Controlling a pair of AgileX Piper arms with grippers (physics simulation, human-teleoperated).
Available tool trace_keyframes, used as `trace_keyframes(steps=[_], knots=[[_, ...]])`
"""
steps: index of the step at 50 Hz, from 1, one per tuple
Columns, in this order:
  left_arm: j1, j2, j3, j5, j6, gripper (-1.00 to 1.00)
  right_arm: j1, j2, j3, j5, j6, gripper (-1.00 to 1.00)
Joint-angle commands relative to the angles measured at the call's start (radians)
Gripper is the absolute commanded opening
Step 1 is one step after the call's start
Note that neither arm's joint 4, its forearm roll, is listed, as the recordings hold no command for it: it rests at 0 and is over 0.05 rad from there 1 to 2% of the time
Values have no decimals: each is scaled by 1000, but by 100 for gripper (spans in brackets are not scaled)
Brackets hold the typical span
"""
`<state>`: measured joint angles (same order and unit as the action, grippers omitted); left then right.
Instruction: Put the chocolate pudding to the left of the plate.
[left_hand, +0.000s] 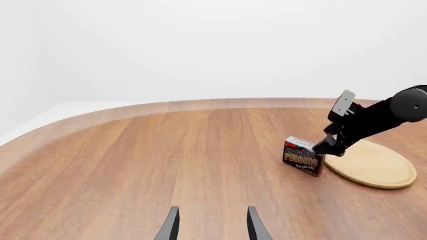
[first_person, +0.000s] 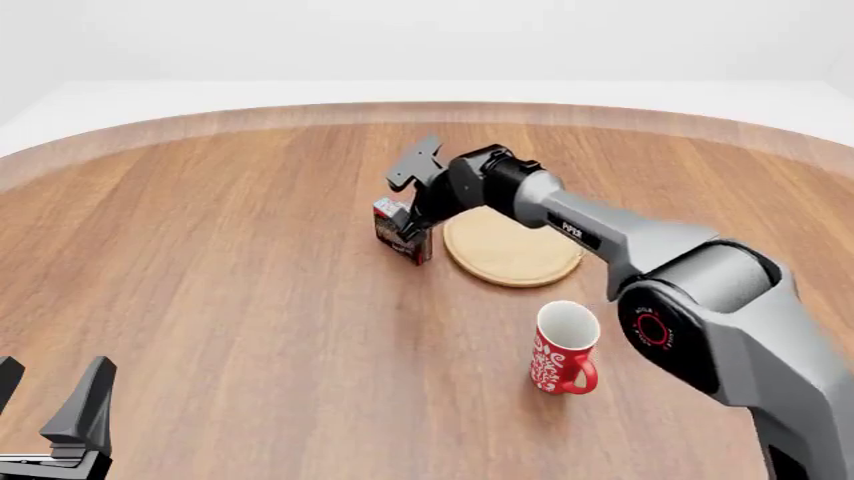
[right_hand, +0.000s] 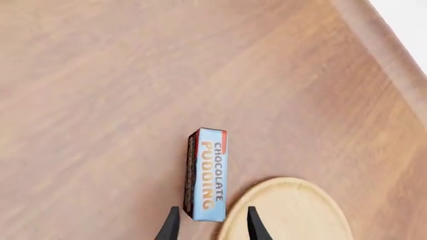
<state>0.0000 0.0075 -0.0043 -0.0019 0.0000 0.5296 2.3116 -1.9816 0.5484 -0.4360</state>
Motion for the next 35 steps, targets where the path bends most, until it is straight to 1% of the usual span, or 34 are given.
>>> trace_keyframes(steps=[1,2,3,5,7,14,16,18,19,20,22,27,31,35], knots=[[0,0,0,0,0,100,14,-182,211,-68,2,100],[0,0,0,0,0,100,22,-202,234,-77,2,100],[0,0,0,0,0,100,29,-219,248,-81,19,100],[0,0,0,0,0,100,37,-254,298,-98,13,100],[0,0,0,0,0,100,49,-307,371,-131,27,100],[0,0,0,0,0,100,75,-421,506,-198,65,100],[0,0,0,0,0,100,79,-450,517,-199,66,100],[0,0,0,0,0,100,88,-489,534,-202,54,100],[0,0,0,0,0,100,119,-524,566,-204,61,100],[0,0,0,0,0,100,127,-535,576,-197,66,100],[0,0,0,0,0,100,121,-552,590,-207,58,100],[0,0,0,0,0,100,129,-621,648,-237,75,100],[0,0,0,0,0,100,136,-685,706,-265,103,100],[0,0,0,0,0,100,141,-723,735,-268,104,100]])
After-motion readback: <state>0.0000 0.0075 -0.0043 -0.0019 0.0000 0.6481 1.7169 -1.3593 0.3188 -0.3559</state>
